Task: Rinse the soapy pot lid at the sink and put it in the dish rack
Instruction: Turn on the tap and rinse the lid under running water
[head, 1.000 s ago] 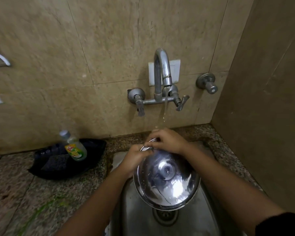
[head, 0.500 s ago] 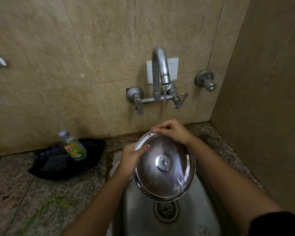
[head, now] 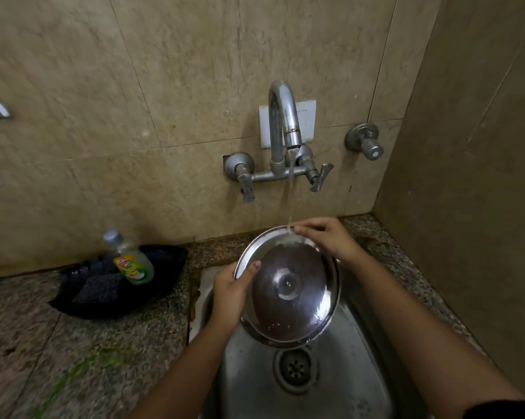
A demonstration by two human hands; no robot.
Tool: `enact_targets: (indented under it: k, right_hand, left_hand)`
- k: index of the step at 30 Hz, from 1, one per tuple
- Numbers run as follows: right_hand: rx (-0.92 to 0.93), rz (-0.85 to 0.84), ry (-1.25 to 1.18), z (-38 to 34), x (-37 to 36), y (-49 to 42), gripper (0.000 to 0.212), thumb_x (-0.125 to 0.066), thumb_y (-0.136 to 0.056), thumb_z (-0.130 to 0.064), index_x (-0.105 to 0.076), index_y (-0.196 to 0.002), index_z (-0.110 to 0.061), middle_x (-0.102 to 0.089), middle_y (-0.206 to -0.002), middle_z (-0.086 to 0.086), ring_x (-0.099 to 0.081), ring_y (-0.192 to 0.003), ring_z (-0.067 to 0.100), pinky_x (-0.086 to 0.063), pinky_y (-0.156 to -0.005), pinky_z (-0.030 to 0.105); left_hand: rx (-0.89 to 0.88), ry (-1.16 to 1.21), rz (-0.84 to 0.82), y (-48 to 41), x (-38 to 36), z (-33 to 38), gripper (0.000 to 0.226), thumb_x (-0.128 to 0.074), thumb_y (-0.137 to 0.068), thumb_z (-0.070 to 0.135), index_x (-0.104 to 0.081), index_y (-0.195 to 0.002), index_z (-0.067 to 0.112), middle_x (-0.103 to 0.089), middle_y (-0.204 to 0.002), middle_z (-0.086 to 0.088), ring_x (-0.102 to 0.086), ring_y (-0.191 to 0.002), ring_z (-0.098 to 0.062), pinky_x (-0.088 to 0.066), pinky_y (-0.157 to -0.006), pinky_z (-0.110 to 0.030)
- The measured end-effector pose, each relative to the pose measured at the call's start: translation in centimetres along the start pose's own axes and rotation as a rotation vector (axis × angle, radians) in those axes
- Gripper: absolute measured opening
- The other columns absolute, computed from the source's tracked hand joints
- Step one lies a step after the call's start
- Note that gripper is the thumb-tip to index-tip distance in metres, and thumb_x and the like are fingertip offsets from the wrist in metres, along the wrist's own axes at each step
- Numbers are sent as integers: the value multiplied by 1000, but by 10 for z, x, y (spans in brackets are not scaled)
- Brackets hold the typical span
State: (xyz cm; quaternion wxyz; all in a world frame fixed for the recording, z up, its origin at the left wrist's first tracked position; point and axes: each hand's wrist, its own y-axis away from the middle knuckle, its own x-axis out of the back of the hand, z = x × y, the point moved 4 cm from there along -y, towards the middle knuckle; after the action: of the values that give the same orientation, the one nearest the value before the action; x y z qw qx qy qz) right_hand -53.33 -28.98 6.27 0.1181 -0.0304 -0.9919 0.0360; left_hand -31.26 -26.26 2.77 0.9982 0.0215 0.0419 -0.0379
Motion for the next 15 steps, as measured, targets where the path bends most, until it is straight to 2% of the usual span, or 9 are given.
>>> enact_targets:
  k: [3, 6, 8, 9, 12, 15]
  right_hand:
    - [-66, 7, -67, 4, 8, 4, 12, -65, -88, -12, -72, -97, -10, -71, -85, 1, -67, -75, 7, -51, -77, 27]
    - [-19, -187, 113, -19, -17, -1, 9, -67, -87, -17, -74, -92, -18, -72, -88, -6, -67, -83, 6, -52, -78, 20]
    - [52, -336, 248, -31, -39, -6, 9, -70, -84, -17, -75, -91, -14, -72, -85, -6, -66, -84, 5, -51, -81, 23]
    - [75, -362, 267, -33, -45, -8, 10, -72, -83, -16, -76, -91, -12, -72, -83, -7, -65, -82, 5, -50, -81, 24]
    - [26, -254, 131, -31, -33, -6, 9, -74, -80, -12, -76, -88, -9, -74, -80, 0, -66, -77, 7, -52, -74, 21]
    - [-78, -61, -6, -19, -3, 2, 17, -69, -84, -10, -72, -98, -1, -73, -97, 18, -66, -77, 13, -53, -68, 15]
  left_hand:
    - [42, -44, -41, -4, -2, 3, 8, -69, -84, 13, -75, -80, 14, -77, -77, -6, -70, -71, -18, -57, -66, -29]
    - [73, -143, -260, -16, -15, 13, 7, -73, -79, 12, -75, -85, 9, -76, -86, -12, -69, -80, -24, -54, -77, -35]
    - [65, -203, -348, -22, -22, 19, 26, -77, -74, 21, -74, -92, 2, -73, -95, -20, -66, -85, -26, -51, -83, -40]
    - [68, -210, -360, -24, -23, 21, 28, -76, -74, 22, -73, -93, 0, -73, -93, -20, -65, -85, -25, -49, -83, -40]
    - [67, -172, -312, -24, -19, 22, 12, -71, -81, 10, -74, -93, 7, -74, -87, -12, -67, -82, -23, -51, -81, -35]
    - [108, -84, -194, -21, -6, 17, 11, -69, -83, 11, -75, -92, 8, -76, -88, -14, -70, -82, -28, -56, -77, -37]
